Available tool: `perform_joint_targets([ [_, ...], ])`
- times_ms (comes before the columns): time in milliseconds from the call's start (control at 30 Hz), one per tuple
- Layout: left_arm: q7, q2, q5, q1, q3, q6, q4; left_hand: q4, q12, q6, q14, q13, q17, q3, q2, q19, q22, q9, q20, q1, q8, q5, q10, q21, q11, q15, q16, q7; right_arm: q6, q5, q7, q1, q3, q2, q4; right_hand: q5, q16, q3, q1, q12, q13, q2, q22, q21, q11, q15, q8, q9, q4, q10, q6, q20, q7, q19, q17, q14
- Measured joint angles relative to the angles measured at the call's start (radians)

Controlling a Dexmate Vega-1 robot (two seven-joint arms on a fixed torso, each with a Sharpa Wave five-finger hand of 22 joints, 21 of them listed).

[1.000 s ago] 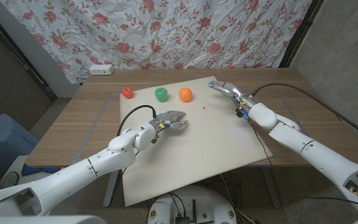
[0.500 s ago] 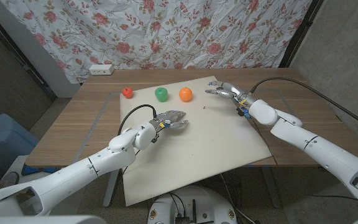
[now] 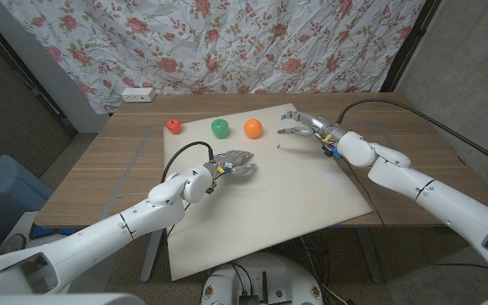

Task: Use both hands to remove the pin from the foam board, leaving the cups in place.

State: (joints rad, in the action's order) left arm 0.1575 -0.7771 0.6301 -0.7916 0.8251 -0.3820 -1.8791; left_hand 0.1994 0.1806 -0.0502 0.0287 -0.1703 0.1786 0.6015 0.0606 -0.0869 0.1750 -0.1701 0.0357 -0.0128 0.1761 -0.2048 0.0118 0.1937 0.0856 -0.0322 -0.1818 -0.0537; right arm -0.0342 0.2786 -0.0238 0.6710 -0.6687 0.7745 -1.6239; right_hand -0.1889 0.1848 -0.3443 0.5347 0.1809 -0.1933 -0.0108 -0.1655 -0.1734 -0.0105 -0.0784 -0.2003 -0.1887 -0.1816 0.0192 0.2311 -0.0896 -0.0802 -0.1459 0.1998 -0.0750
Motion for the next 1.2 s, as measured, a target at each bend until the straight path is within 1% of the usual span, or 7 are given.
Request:
perform_joint_targets([
  [300,0.003,-0.001,0.005,0.002,0.001,0.000,0.000,0.000,0.000,0.000,0.000,0.000,0.001,0.000,0.000,0.000,0.000,0.000,0.000,0.000,-0.001,0.000,0.000,0.000,0.000,0.000,0.000,0.000,0.099,0.085,-0.059,-0.020,-0.025,0.012,-0.053,-0.001,0.000,-0.004,0.003,0.000,0.000,0.010,0.000,0.000,-0.013,-0.024,-0.007,-0.005,0.004,-0.013,0.015,-0.036,-0.008,0.022,0.004,-0.017],
  [433,0.004,-0.001,0.007,0.002,0.001,0.001,0.000,0.000,0.000,0.000,0.000,0.001,0.001,0.000,0.000,0.000,0.000,0.000,0.000,0.000,0.002,0.000,0.000,0.000,0.000,0.000,0.000,0.000,0.099,0.085,-0.059,-0.032,-0.035,0.016,-0.072,-0.001,0.000,-0.004,-0.003,0.000,0.000,0.016,0.000,0.004,-0.022,-0.038,-0.007,-0.005,0.010,-0.022,0.015,-0.019,-0.008,0.063,0.008,-0.038],
  [567,0.004,-0.001,0.008,0.002,0.001,0.002,0.000,0.000,0.000,0.000,0.000,0.001,-0.002,0.000,0.000,0.000,0.000,0.000,0.000,0.000,0.002,0.000,0.000,0.000,0.000,0.000,0.000,0.000,0.099,0.085,-0.059,-0.042,-0.043,0.018,-0.082,-0.008,0.008,-0.004,0.015,0.008,0.000,0.034,0.000,0.004,-0.056,-0.042,-0.007,-0.008,0.012,-0.015,0.015,-0.005,-0.008,0.077,0.007,-0.041],
  [600,0.004,-0.001,0.008,0.002,0.001,0.002,0.000,0.000,0.002,0.000,0.000,0.001,-0.002,0.000,0.000,0.000,0.000,0.000,0.000,0.000,0.002,0.000,0.000,0.000,0.000,0.000,0.000,0.000,0.099,0.085,-0.059,-0.047,-0.046,0.018,-0.085,-0.008,0.010,-0.004,0.014,0.012,0.000,0.033,0.000,0.004,-0.064,-0.046,-0.007,-0.009,0.012,-0.008,0.015,-0.005,-0.008,0.077,0.007,-0.037],
  [633,0.005,-0.001,0.009,0.002,0.001,0.002,0.000,0.000,0.005,0.000,0.000,0.001,-0.002,0.000,0.000,0.000,0.000,0.000,0.000,0.000,0.002,0.000,0.000,0.000,0.000,0.000,0.000,0.000,0.155,0.139,-0.122,-0.052,-0.049,0.019,-0.087,-0.008,0.012,-0.004,0.014,0.012,0.000,0.033,0.000,0.002,-0.070,-0.049,-0.007,-0.009,0.012,-0.001,0.015,-0.005,-0.008,0.077,0.007,-0.034],
  [867,0.010,-0.002,0.009,0.005,0.001,0.008,0.004,0.000,0.005,0.000,0.000,0.000,-0.002,0.000,0.000,0.000,0.000,0.000,0.000,0.000,0.002,0.000,0.000,0.000,0.000,0.000,0.000,0.000,0.167,0.166,-0.156,-0.074,-0.065,0.021,-0.094,-0.008,0.040,-0.004,0.004,0.019,0.002,0.044,0.003,-0.005,-0.105,-0.045,-0.007,-0.009,0.012,0.033,0.015,0.020,-0.008,0.066,0.007,0.040],
  [1200,0.019,-0.003,0.008,0.010,0.001,0.020,0.009,0.000,0.005,0.000,0.000,0.000,-0.002,0.000,0.000,0.000,-0.001,0.001,0.000,0.000,0.002,0.000,0.000,0.000,0.000,0.000,0.000,0.000,0.189,0.217,-0.200,-0.103,-0.089,0.020,-0.098,-0.008,0.065,-0.008,0.012,0.031,0.003,0.052,0.001,-0.017,-0.090,-0.016,-0.007,-0.009,0.016,0.086,0.004,0.061,-0.019,0.031,0.005,0.138],
])
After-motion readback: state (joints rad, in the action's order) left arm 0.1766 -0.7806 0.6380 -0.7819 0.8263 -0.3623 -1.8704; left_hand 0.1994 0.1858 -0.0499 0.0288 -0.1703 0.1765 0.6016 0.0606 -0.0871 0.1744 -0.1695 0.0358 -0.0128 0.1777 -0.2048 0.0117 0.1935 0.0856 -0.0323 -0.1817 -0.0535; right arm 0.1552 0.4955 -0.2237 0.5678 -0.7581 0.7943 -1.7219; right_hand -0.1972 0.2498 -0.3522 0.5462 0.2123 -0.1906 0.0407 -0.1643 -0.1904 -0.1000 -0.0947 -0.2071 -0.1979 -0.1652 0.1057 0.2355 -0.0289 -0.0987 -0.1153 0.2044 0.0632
